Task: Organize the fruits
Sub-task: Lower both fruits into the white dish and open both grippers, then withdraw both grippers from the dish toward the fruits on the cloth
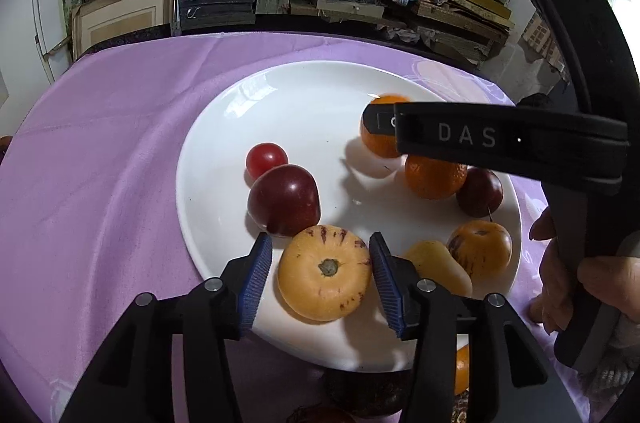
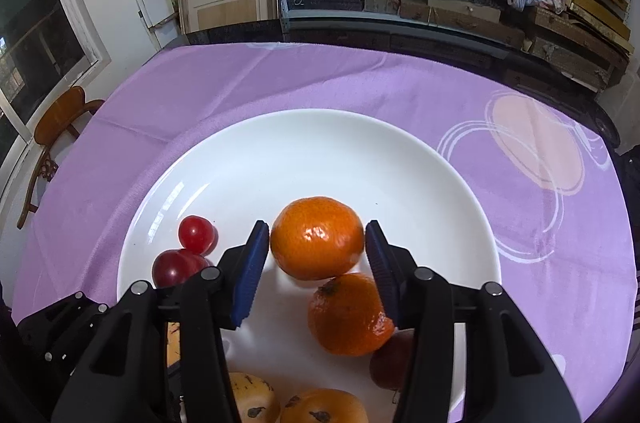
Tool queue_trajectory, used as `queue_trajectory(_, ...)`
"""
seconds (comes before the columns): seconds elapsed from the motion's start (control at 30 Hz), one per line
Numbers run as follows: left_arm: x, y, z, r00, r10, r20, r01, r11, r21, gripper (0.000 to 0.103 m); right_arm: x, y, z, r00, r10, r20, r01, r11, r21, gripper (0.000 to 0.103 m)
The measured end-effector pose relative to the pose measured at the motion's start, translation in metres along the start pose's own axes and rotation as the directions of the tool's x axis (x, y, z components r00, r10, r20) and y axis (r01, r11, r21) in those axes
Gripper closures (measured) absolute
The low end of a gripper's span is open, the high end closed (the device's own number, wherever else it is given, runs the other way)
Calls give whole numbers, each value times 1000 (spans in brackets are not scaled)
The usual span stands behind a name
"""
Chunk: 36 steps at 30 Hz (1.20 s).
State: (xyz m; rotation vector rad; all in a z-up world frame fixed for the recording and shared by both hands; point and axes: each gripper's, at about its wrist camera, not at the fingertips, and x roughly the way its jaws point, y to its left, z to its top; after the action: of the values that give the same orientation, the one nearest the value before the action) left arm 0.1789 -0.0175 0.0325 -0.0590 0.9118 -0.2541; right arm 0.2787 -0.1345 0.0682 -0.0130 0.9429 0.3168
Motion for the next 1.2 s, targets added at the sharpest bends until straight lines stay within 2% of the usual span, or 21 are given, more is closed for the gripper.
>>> queue_trajectory(0.07, -9, 4, 2, 1000, -10, 16, 10, 1000, -14, 40, -15, -7, -1, 999, -5, 51, 4, 1000, 17, 31)
queue_trajectory(0.17, -35, 15, 1, 999, -7, 51, 8, 1000, -30, 26, -53, -25, -16, 991, 10, 132, -18, 998, 54, 23)
queue_trajectory(0.2, -45, 21, -1, 998, 9, 67, -6, 999, -47, 19, -66, -31, -24, 988, 14, 155, -24, 998, 64, 20)
queue_trajectory(0.3, -76, 40, -16, 993, 30, 114, -18, 994, -108, 9, -107, -52, -61, 974, 6, 228, -28, 995, 92, 8)
queue_trajectory(0.4, -94, 55, -39, 991, 48, 121, -29, 988, -154, 8, -143, -68, -115, 956, -14, 293, -20, 993, 113, 4)
queue_trajectory(0.47, -99, 56, -57, 988, 94, 125, -76, 987, -143, 8, -160, -77, -151, 942, -40, 332, -4, 991, 130, 4)
queue_trajectory(0.6, -99, 38, -83, 967, 199, 161, -198, 980, -25, 8, -176, -93, -217, 909, -62, 413, -21, 981, 193, 4)
queue_trajectory(0.63, -98, 30, -89, 961, 215, 172, -222, 975, 20, 8, -175, -97, -228, 908, -74, 413, -22, 975, 221, 4)
queue_trajectory(0.7, -96, 20, -100, 950, 234, 205, -258, 961, 97, 8, -170, -101, -229, 926, -76, 369, -15, 971, 237, 4)
queue_trajectory(0.73, -95, 14, -104, 943, 249, 222, -281, 951, 128, 8, -169, -101, -228, 924, -61, 378, -30, 972, 232, 4)
queue_trajectory(0.83, -94, 10, -106, 945, 236, 225, -275, 948, 162, 8, -172, -102, -229, 916, -76, 393, -23, 970, 242, 4)
queue_trajectory(0.9, -91, 13, -106, 950, 230, 213, -264, 953, 148, 8, -172, -101, -230, 916, -73, 393, -26, 971, 240, 4)
queue_trajectory(1.07, -73, 38, -104, 982, 172, 78, -177, 983, 58, 5, -167, -93, -224, 923, -77, 376, -7, 976, 217, 4)
queue_trajectory(1.2, -73, 50, -103, 982, 179, 69, -179, 984, -2, 3, -164, -89, -224, 926, -76, 369, -1, 979, 204, 4)
